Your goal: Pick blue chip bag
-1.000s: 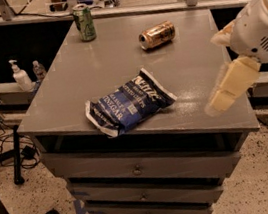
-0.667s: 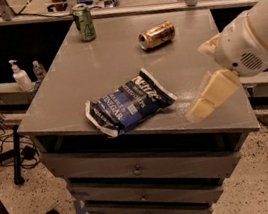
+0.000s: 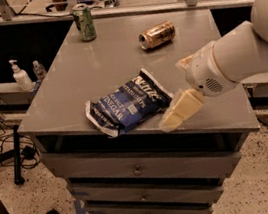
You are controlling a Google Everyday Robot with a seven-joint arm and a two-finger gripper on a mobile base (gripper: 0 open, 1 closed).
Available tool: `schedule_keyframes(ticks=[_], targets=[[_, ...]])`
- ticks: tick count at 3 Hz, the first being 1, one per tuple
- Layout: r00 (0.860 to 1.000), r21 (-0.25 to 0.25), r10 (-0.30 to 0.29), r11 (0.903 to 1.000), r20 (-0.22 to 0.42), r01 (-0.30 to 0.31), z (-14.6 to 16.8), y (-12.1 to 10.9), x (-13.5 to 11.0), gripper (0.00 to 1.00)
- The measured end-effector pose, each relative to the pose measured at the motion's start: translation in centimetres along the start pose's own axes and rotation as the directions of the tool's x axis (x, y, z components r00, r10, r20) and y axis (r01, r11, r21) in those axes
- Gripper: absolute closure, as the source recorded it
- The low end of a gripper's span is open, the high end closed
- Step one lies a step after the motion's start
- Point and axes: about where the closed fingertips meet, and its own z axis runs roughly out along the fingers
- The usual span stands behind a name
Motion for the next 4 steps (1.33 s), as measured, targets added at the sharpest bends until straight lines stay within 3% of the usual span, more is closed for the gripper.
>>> schedule_keyframes(ticks=[2, 4], targets=[[0.998, -0.031, 0.054, 0.9981, 0.034, -0.052, 4.9, 0.4, -1.7, 0.0], [0.992, -0.037, 0.126, 0.9915, 0.027, -0.124, 7.3, 1.0, -2.8, 0.4]])
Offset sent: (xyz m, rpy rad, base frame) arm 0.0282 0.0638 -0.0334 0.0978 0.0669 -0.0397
